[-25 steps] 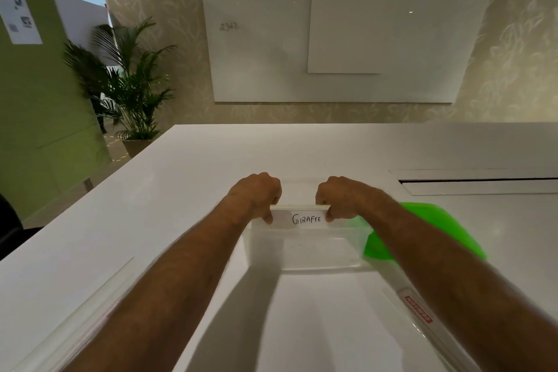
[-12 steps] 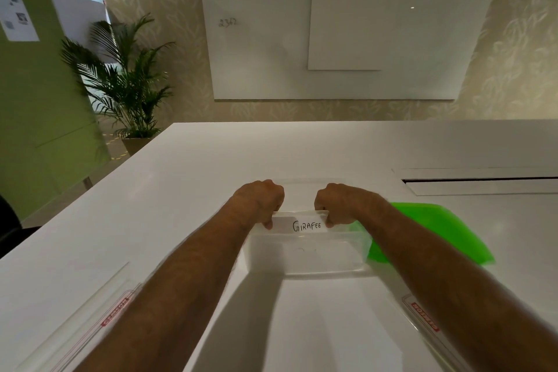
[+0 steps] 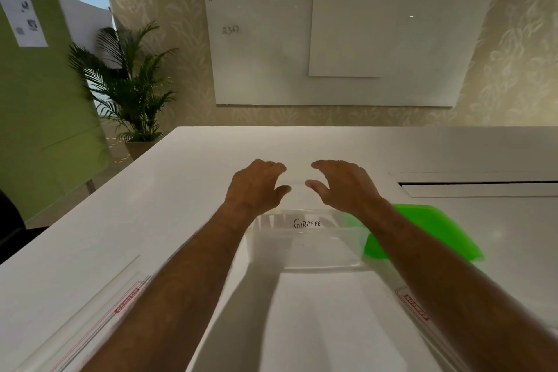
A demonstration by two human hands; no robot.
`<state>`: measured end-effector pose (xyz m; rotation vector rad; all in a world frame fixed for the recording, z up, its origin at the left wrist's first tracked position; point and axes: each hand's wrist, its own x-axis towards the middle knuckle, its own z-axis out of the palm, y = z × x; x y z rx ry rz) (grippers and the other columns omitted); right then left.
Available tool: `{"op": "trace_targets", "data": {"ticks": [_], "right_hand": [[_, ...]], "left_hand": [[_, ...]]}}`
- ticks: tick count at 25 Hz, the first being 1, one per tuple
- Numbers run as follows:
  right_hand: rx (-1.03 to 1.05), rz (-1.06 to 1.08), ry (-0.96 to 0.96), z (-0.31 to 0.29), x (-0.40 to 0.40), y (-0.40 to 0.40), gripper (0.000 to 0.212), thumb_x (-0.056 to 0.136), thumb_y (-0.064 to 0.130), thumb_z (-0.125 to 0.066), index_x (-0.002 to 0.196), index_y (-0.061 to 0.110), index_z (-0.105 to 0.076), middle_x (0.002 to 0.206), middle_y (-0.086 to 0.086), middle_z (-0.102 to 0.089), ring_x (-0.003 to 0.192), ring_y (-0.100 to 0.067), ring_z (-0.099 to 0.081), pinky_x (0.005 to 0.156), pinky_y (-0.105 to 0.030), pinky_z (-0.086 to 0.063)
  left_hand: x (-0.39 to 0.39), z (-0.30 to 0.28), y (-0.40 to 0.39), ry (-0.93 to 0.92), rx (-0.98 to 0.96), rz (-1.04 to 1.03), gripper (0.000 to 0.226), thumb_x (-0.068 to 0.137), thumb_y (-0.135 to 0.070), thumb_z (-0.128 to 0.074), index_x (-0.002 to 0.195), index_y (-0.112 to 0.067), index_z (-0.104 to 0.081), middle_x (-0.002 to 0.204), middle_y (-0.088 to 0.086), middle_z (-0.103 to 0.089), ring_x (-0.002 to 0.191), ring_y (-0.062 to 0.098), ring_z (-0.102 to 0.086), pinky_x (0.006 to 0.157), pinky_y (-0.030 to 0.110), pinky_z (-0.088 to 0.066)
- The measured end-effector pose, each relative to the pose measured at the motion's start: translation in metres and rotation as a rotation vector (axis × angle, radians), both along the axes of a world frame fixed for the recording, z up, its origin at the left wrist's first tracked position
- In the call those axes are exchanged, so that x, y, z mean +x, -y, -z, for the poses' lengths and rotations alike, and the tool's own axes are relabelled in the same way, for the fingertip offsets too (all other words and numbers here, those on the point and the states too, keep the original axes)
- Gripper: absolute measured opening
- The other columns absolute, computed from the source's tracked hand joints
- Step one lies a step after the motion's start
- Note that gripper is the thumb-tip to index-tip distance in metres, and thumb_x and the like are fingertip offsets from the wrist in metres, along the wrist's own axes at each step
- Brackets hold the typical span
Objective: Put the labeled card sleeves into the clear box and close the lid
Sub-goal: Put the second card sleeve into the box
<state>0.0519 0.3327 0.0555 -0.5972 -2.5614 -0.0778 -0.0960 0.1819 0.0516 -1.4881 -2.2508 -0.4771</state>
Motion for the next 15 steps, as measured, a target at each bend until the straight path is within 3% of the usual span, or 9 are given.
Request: {"op": "trace_targets", "data": {"ticks": [3, 6, 10, 15], "right_hand": [[0.062, -0.01, -0.044, 0.003, 0.005, 0.008, 0.079, 0.093, 0.066, -0.034, 0.153, 0.016, -0.022, 0.16, -0.008, -0.027, 0.148, -0.025, -0.025, 0.117, -0.045, -0.027], [0.126, 0.04, -0.052, 0.006, 0.01, 0.015, 0.09, 0.089, 0.075, -0.015, 0.156, 0.018, 0.004, 0.165, -0.009, 0.004, 0.152, -0.026, 0.007, 0.122, -0.052, -0.002], [0.168, 0.094, -0.091, 0.009, 0.019, 0.024, 0.094, 0.087, 0.079, -0.013, 0.155, 0.019, 0.008, 0.164, -0.01, 0.012, 0.151, -0.027, 0.014, 0.12, -0.056, 0.003], [0.171, 0.117, -0.096, 0.014, 0.026, 0.04, 0.096, 0.085, 0.08, -0.013, 0.155, 0.018, 0.008, 0.164, -0.01, 0.013, 0.15, -0.028, 0.013, 0.119, -0.058, 0.002]], "left_hand": [[0.003, -0.001, 0.011, -0.093, 0.082, -0.031, 0.075, 0.091, -0.063, -0.048, 0.148, -0.015, -0.039, 0.155, 0.008, -0.04, 0.144, 0.027, -0.034, 0.114, 0.046, -0.035], [0.006, 0.001, 0.023, -0.136, 0.035, -0.149, 0.095, 0.085, -0.079, -0.024, 0.157, -0.017, -0.013, 0.165, 0.008, -0.009, 0.153, 0.029, -0.006, 0.122, 0.055, -0.008], [0.011, 0.004, 0.043, -0.21, 0.072, -0.216, 0.1, 0.083, -0.083, -0.016, 0.157, -0.017, 0.0, 0.166, 0.009, 0.001, 0.153, 0.031, 0.002, 0.121, 0.058, -0.003], [0.017, 0.007, 0.067, -0.216, 0.074, -0.297, 0.102, 0.082, -0.085, -0.015, 0.157, -0.017, 0.002, 0.166, 0.009, 0.003, 0.152, 0.032, 0.003, 0.12, 0.059, -0.002]]}}
